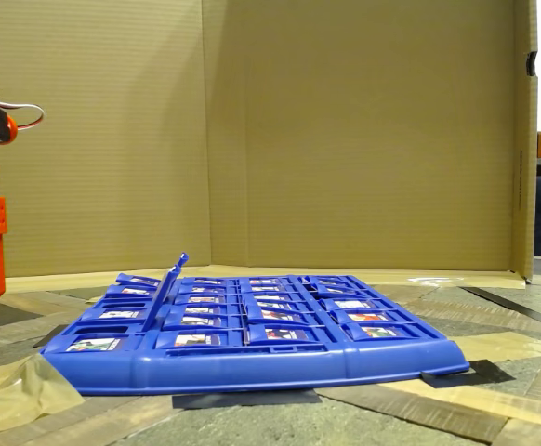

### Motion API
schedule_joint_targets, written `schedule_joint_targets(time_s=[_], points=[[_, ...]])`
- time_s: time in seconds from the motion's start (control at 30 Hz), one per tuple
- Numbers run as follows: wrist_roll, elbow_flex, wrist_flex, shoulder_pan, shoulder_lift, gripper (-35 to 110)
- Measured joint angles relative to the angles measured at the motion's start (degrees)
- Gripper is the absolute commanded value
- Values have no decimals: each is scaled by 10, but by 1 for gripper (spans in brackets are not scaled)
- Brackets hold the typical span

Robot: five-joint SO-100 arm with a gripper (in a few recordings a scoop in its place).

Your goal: Flip A5.

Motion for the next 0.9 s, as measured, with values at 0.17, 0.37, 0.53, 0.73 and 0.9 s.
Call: schedule_joint_targets(time_s=[0.17, 0.37, 0.53, 0.73, 0.9], points=[[-5, 0, -1, 0, 0, 0], [-5, 0, -1, -1, 0, 0], [-5, 0, -1, -1, 2, 0], [-5, 0, -1, -1, 2, 0], [-5, 0, -1, -1, 2, 0]])
